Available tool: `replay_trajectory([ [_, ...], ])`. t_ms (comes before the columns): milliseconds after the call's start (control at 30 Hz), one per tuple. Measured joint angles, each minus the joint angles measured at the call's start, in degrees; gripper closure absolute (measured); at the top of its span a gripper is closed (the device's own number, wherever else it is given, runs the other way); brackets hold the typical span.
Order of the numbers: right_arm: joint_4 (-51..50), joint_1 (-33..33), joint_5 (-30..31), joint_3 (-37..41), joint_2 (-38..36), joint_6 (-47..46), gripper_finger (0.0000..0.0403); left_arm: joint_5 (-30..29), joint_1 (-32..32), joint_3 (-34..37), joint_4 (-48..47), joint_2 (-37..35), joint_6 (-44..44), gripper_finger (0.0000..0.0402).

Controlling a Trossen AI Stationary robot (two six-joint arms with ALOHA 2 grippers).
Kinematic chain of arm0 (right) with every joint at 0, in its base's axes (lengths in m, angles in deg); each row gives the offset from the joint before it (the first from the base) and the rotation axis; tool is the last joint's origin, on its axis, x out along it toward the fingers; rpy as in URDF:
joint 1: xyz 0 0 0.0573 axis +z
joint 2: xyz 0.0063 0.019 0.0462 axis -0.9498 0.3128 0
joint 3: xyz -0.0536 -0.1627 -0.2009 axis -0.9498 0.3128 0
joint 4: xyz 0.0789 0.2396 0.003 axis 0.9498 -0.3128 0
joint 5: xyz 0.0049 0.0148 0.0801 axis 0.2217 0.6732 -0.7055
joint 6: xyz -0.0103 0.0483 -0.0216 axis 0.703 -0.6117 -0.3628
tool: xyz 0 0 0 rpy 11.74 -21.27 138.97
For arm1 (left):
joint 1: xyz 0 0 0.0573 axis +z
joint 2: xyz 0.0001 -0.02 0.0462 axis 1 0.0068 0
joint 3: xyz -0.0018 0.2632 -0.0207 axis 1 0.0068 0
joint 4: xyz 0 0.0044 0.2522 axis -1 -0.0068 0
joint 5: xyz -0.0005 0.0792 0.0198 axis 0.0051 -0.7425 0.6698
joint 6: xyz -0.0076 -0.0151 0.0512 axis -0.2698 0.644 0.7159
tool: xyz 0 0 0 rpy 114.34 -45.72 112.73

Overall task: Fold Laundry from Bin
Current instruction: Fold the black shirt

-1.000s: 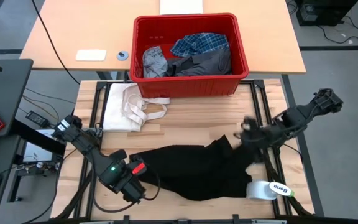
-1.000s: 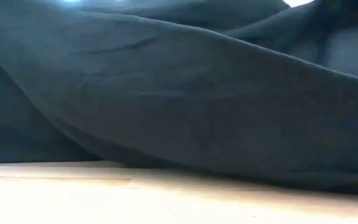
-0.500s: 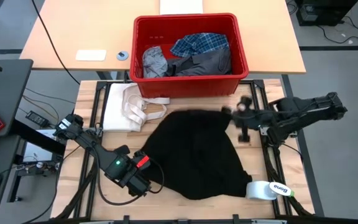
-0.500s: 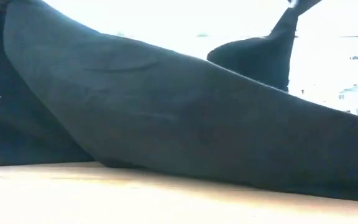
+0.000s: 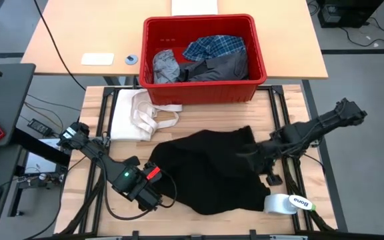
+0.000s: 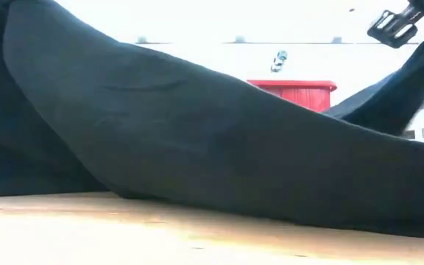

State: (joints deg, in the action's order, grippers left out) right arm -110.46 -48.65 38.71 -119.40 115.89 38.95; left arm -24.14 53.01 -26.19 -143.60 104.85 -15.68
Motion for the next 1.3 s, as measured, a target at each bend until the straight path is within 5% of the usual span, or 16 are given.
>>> replay_trajectory([
  [200,13.8,8.9,-1.2,1.4,5.3,-6.3,0.0388,0.0,0.0,0.0,0.1,0.0,0.0,0.0383],
  [433,15.4,15.8,-3.3,-0.5,13.1,-9.9,0.0388,0.0,0.0,0.0,0.1,0.0,0.9,0.0383],
  [767,17.5,19.2,-6.6,-0.5,25.0,-8.4,0.0387,0.0,0.0,0.0,0.3,0.0,2.8,0.0383],
  [1000,16.0,19.6,-2.7,-0.5,32.1,-10.2,0.0382,0.9,0.0,0.0,0.2,0.0,3.0,0.0383],
  [1300,13.0,20.3,-1.1,-0.5,30.9,-13.5,0.0272,2.7,0.0,0.0,0.2,0.0,4.8,0.0383],
])
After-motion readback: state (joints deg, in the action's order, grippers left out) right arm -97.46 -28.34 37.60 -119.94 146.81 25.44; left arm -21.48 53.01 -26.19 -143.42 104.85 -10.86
